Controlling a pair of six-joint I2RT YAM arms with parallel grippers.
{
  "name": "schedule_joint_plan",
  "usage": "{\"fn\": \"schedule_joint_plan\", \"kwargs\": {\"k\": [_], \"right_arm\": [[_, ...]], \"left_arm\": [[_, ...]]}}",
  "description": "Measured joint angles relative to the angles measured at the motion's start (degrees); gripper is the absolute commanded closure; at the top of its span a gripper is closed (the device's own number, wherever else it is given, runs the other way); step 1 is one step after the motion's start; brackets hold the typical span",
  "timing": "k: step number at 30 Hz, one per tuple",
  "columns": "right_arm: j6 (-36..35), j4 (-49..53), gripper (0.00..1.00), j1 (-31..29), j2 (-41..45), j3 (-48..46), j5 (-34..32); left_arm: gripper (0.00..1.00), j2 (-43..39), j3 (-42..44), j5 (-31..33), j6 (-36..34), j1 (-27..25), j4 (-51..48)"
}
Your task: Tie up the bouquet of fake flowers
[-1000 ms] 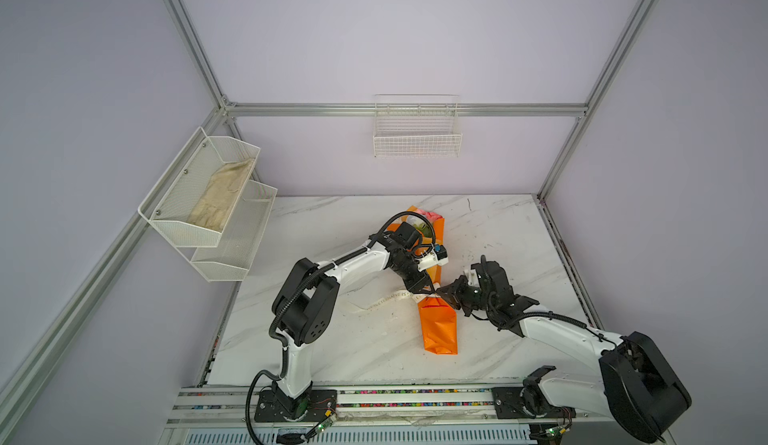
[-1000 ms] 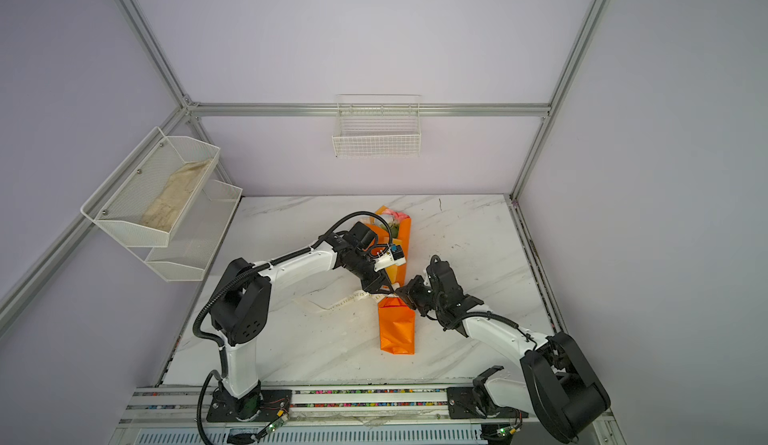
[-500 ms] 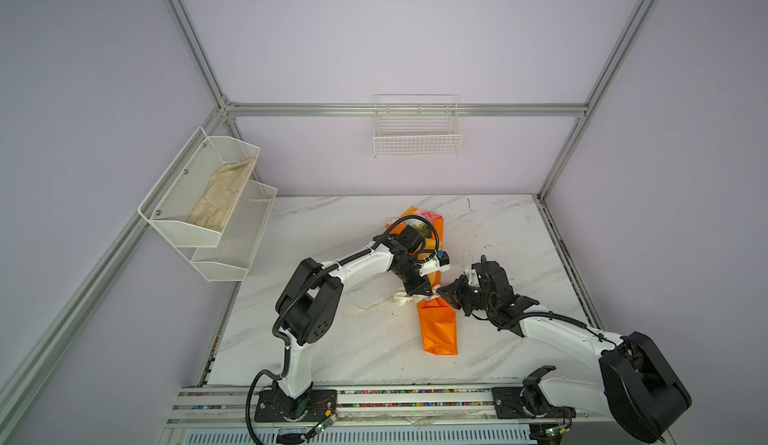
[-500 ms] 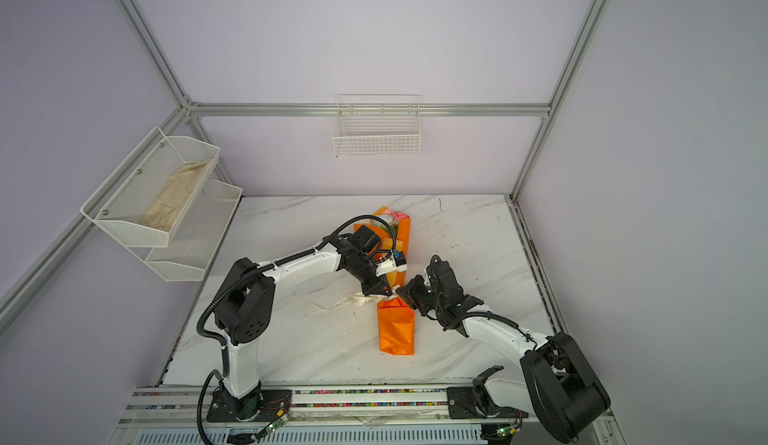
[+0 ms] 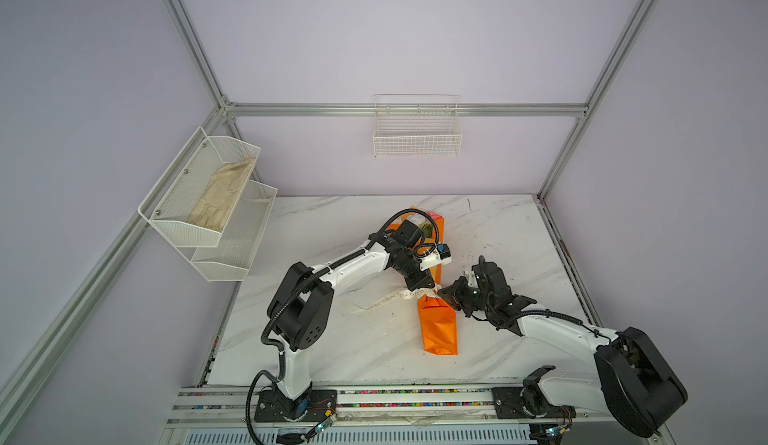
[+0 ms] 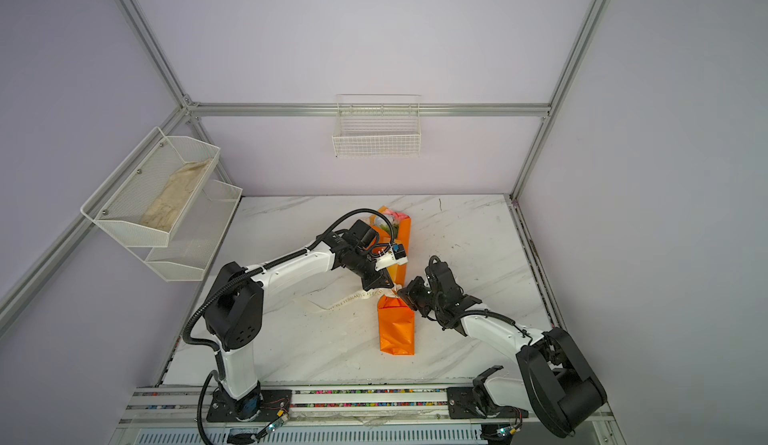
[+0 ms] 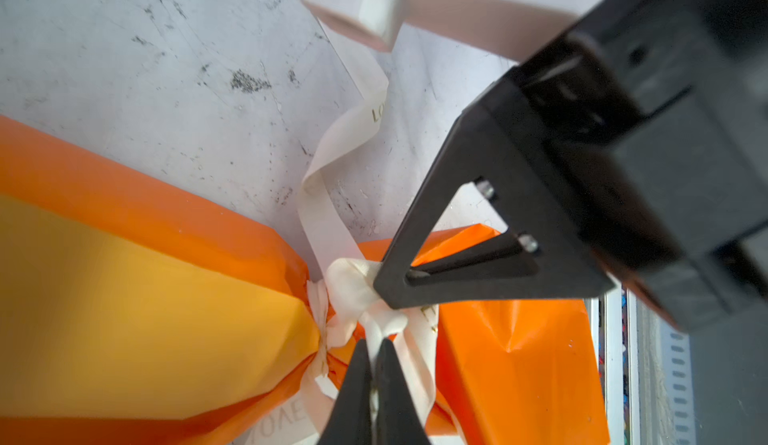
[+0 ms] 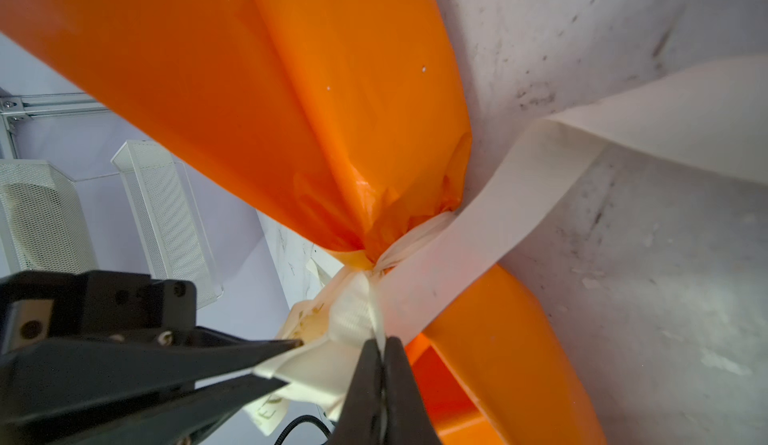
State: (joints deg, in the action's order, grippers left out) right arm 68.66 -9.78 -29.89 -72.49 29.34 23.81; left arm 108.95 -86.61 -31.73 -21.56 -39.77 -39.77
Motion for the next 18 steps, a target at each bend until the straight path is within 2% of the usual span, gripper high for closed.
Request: {"fn": "schedule_joint_plan", "kwargs": {"k": [5,9,11,15,18], "right_arm": [[-0.1,0.1,0.88,0.0,-0.4,0.0,0.0],[-1.3,0.4,0.73,0.0,-1.1,0.0,0.2],[-2.8,0.5,0.68,0.0,-1.1,0.0,0.2],[-10.2,2.7,0.63,0.0,0.8,0.2,-1.5],[-18.1,6.3,0.62,0.0,4.1,1.6,-6.1]], "left_arm": [[0.92,-0.5,0.7,-0.6,0.7,0.0,1.4],[0.93,-0.7,2.8,-1.0,1.9,0.1,2.9],[0.94,-0.8,3.5,-1.1,2.7,0.2,3.8],[0.95,-1.0,5.0,-1.0,4.6,0.5,6.2],[0.95,-2.2,6.9,-1.1,6.1,0.9,8.3]]}}
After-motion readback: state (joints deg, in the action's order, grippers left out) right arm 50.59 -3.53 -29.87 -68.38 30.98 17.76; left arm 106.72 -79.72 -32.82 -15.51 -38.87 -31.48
